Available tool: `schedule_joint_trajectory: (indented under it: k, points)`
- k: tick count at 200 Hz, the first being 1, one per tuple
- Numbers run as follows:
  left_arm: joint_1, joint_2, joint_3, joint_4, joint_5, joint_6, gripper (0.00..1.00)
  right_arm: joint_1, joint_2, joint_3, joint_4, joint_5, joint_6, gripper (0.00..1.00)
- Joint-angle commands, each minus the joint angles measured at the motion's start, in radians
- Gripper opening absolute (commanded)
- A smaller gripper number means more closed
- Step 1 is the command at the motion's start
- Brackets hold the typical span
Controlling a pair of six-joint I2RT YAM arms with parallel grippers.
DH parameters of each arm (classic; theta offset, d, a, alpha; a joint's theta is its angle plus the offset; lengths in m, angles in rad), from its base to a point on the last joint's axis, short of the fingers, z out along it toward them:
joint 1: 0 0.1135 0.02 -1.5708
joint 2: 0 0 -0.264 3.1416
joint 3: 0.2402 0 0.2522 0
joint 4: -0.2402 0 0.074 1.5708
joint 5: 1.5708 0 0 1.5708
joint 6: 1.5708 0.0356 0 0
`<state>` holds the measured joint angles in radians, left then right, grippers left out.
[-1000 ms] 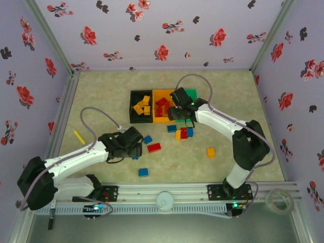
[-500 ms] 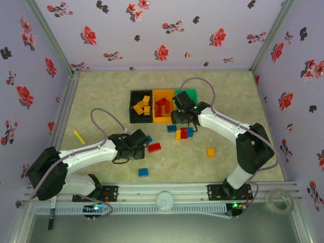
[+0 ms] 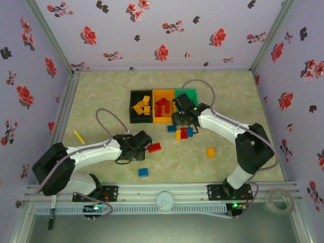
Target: Sort the legos into containers by color
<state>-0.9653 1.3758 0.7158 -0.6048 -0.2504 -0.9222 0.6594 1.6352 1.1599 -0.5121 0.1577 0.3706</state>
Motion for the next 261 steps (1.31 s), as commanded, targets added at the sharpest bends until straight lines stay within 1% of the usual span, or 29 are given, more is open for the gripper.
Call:
schedule_joint_trajectory:
  k: [1, 83, 121, 137, 174, 216, 261]
  points:
    - [-0.012, 0.012, -0.003, -0.004, -0.004, -0.023, 0.56, 0.006, -0.032, -0.015, 0.004, 0.026, 0.017, 0.60]
    - [-0.019, 0.034, 0.013, -0.015, -0.012, -0.026, 0.46, 0.006, -0.041, -0.029, 0.007, 0.028, 0.023, 0.60]
    - [-0.023, 0.034, 0.029, -0.029, -0.023, -0.022, 0.37, 0.007, -0.057, -0.044, 0.009, 0.029, 0.028, 0.60]
    - [-0.023, 0.032, 0.038, -0.036, -0.022, -0.017, 0.34, 0.006, -0.069, -0.057, 0.012, 0.031, 0.032, 0.60]
    - [-0.026, 0.013, 0.077, -0.082, -0.033, -0.005, 0.32, 0.006, -0.103, -0.098, 0.021, 0.042, 0.042, 0.60]
    - [-0.026, 0.022, 0.202, -0.137, -0.071, 0.051, 0.32, 0.004, -0.158, -0.139, 0.020, 0.071, 0.049, 0.61]
    - [-0.014, 0.140, 0.441, -0.148, -0.101, 0.157, 0.32, -0.009, -0.236, -0.189, 0.006, 0.092, 0.054, 0.61]
